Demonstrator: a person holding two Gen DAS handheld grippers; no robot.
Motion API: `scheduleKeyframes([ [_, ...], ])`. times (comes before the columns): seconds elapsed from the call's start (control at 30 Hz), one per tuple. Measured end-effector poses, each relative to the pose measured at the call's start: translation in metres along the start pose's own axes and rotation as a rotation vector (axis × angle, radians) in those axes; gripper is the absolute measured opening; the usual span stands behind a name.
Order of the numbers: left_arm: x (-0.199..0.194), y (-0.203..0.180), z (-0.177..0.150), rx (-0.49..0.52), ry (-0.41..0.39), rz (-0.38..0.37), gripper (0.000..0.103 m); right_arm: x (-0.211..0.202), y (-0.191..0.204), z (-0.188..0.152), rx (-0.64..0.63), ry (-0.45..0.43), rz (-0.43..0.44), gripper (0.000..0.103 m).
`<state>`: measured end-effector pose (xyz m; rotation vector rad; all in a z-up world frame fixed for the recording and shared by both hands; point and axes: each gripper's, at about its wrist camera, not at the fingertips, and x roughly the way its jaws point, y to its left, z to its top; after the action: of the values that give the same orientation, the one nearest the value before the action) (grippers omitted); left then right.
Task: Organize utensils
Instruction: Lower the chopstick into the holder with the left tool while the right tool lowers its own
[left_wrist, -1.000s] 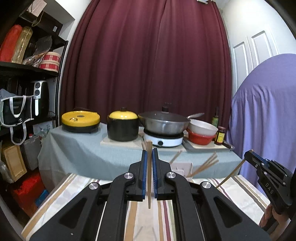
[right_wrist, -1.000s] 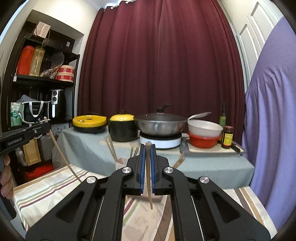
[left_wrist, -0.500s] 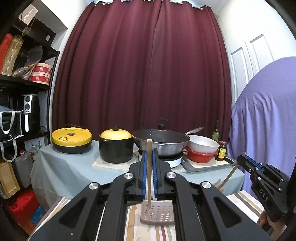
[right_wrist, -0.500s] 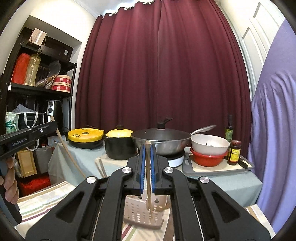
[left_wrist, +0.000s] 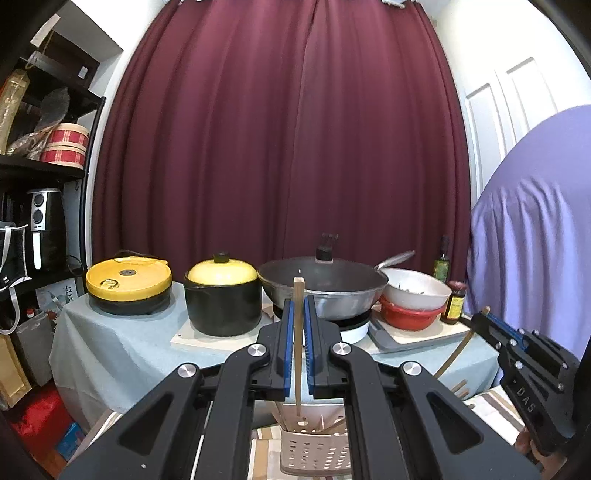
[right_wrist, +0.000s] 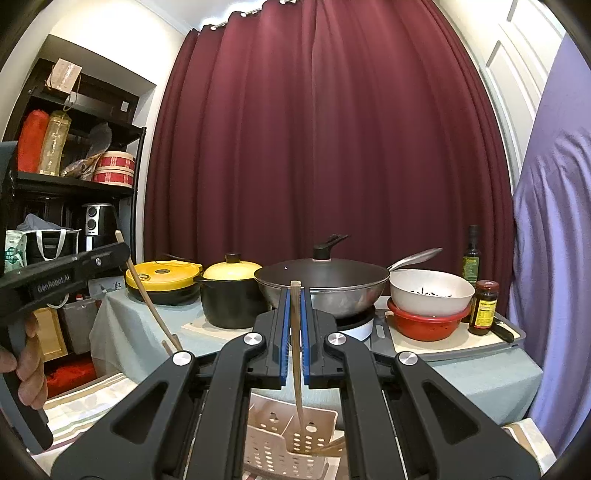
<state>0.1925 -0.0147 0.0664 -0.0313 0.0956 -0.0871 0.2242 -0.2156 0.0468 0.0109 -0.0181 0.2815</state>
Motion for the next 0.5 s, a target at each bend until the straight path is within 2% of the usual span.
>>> scheduleKeyframes([
  [0.5, 0.042, -0.003, -0.038, 0.006, 0.092, -0.002, 0.006, 0.043, -0.008, -0.038, 0.021, 0.091, -0.011, 0.006],
])
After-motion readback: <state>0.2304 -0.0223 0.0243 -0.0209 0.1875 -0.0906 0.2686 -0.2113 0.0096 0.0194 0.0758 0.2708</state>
